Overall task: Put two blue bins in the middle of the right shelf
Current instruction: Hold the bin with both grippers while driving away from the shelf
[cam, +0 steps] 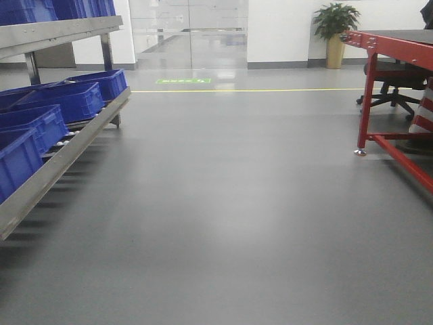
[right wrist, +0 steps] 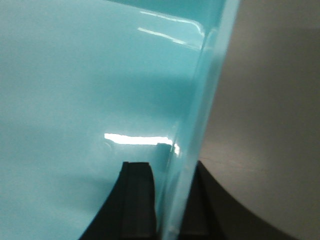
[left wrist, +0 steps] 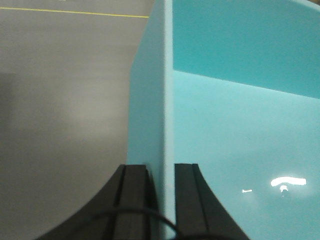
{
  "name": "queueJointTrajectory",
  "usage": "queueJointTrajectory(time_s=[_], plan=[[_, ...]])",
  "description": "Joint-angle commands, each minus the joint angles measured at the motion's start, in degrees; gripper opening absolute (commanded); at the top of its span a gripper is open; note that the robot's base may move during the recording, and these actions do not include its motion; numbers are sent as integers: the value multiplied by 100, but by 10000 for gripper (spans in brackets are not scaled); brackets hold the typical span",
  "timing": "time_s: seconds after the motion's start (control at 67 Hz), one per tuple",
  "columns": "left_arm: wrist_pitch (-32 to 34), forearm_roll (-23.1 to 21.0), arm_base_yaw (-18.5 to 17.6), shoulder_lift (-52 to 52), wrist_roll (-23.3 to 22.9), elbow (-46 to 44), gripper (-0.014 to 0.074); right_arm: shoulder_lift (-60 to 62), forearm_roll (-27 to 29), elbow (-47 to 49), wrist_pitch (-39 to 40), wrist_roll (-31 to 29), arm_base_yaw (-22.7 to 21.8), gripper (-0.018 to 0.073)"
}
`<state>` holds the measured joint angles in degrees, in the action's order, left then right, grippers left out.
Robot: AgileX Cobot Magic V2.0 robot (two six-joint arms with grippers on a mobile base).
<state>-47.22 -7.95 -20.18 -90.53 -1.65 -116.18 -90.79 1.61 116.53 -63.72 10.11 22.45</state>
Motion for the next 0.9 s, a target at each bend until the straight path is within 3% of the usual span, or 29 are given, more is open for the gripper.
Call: queueJointTrajectory(time_s=[0.0, 0.88], plan=[[452, -301, -19, 115, -136, -85, -111, 71, 68, 65, 127, -204, 2, -154], [452, -301, -19, 105, -136, -85, -111, 71, 68, 65, 127, -204, 2, -154]])
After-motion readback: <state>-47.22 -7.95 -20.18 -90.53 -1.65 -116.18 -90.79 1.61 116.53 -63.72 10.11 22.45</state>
